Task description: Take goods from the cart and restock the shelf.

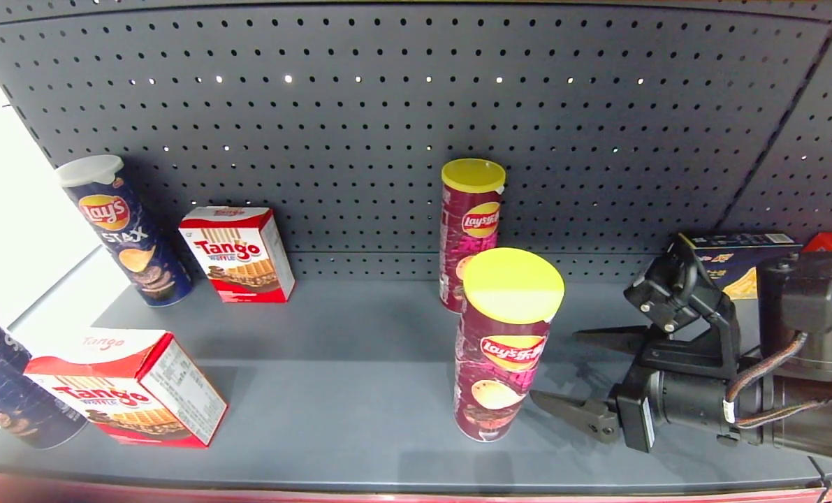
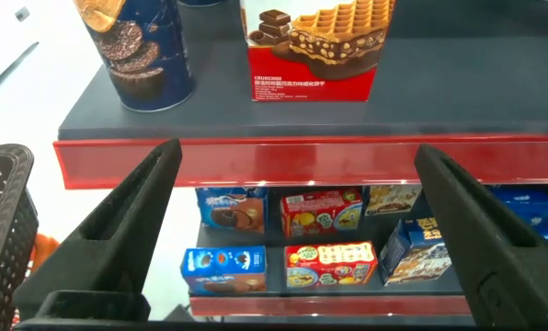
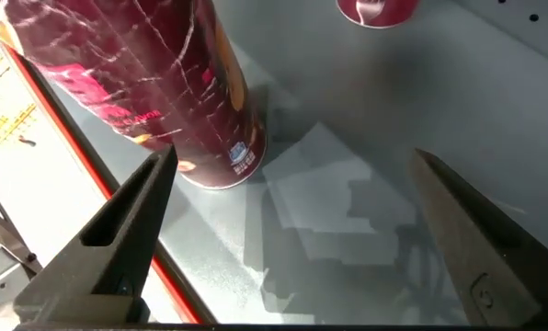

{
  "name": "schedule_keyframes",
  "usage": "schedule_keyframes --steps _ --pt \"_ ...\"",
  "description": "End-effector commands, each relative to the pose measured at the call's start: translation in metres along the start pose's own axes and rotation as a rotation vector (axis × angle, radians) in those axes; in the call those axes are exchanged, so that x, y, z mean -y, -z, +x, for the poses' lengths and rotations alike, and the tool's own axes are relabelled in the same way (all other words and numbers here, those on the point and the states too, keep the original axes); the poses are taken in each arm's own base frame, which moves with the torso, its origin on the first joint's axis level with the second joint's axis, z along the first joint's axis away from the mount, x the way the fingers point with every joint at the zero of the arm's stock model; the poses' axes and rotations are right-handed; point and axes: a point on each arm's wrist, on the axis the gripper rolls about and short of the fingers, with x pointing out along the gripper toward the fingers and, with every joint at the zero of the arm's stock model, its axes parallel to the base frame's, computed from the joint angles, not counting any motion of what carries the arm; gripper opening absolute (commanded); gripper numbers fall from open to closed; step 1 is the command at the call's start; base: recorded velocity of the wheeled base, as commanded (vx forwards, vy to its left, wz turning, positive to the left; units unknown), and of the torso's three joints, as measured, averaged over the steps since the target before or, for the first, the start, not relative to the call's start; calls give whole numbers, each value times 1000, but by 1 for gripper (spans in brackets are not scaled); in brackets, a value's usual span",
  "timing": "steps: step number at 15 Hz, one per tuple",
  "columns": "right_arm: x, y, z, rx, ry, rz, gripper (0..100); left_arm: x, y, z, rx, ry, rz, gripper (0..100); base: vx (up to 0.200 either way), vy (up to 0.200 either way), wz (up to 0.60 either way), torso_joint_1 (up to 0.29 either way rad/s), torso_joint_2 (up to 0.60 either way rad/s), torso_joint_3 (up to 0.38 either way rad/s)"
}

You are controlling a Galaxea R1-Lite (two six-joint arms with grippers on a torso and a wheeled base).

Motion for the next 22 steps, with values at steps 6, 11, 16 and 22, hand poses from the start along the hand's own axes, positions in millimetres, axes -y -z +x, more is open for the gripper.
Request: schedule_keyframes --steps 6,11,16,22 --pt "1 -1 4 -3 -4 0 100 0 0 0 -2 0 -1 100 0 0 0 0 0 0" --pt "1 -1 7 -6 -4 -1 100 0 0 0 -2 0 -1 100 0 0 0 0 0 0" --pt "1 -2 9 -7 -6 -1 100 0 0 0 -2 0 -1 100 0 0 0 0 0 0" --pt "1 -2 10 -10 -6 -1 100 0 0 0 -2 0 -1 100 0 0 0 0 0 0"
